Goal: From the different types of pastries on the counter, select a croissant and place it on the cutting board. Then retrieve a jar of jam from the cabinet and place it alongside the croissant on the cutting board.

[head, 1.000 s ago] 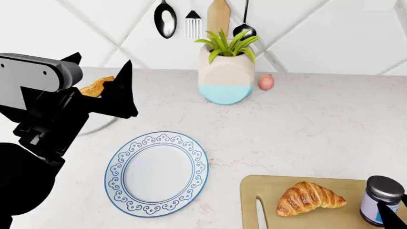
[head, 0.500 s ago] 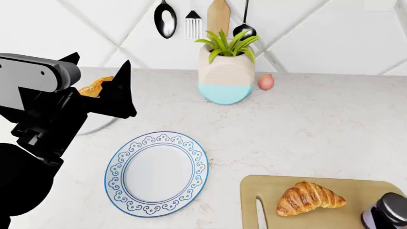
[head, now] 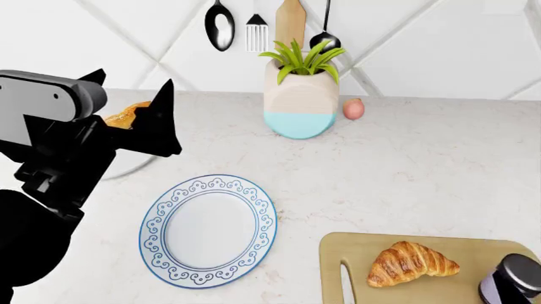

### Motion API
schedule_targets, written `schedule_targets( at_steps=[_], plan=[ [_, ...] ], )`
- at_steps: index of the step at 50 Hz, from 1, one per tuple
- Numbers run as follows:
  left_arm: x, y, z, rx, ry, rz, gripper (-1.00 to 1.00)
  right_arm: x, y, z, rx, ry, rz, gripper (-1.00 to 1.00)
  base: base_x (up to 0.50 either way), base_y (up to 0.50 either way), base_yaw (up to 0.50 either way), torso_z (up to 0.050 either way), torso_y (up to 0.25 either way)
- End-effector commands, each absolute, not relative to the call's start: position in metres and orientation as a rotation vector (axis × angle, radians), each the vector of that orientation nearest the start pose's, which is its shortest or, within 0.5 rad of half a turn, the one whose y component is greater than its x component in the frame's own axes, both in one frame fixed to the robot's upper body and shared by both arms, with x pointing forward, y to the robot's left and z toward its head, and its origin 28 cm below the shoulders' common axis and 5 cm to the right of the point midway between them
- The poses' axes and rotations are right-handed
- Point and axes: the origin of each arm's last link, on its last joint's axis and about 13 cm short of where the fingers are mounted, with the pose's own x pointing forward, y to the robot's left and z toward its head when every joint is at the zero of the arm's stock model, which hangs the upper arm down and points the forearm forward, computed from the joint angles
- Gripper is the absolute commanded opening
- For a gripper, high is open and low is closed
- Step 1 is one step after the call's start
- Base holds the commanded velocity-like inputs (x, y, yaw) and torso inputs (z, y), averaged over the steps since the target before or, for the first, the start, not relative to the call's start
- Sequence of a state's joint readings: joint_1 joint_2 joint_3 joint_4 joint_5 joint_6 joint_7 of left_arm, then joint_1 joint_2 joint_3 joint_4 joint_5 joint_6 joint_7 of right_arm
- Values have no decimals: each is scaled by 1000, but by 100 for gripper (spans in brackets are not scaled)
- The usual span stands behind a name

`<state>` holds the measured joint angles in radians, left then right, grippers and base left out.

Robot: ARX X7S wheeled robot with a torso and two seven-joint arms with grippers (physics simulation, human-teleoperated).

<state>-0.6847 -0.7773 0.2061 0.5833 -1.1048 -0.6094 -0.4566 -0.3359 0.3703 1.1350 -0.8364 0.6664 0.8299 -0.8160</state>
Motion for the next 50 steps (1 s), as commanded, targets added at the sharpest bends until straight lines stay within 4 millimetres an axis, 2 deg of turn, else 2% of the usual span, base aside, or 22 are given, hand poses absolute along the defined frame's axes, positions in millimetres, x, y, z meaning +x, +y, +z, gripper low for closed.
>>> schedule_targets(
  at_steps=[1, 18, 28, 40, 50],
  plan=[
    [238, 257, 249, -3, -255, -249, 100, 72, -270, 182, -102, -33, 269, 100, 0, 0, 0, 0, 0],
    [237, 258, 254, 5, -263, -250, 100, 81, -271, 231, -134, -110, 272, 100, 0, 0, 0, 0, 0],
    [232, 260, 261, 28, -263, -248, 100, 82, -281, 256, -131, -142, 242, 100, 0, 0, 0, 0, 0],
    [229, 263, 269, 37, -270, -246, 100, 108, -286, 293, -69, -94, 214, 100, 0, 0, 0, 0, 0],
    [226, 268, 281, 50, -289, -231, 100, 111, -293, 319, -71, -107, 185, 100, 0, 0, 0, 0, 0]
  ],
)
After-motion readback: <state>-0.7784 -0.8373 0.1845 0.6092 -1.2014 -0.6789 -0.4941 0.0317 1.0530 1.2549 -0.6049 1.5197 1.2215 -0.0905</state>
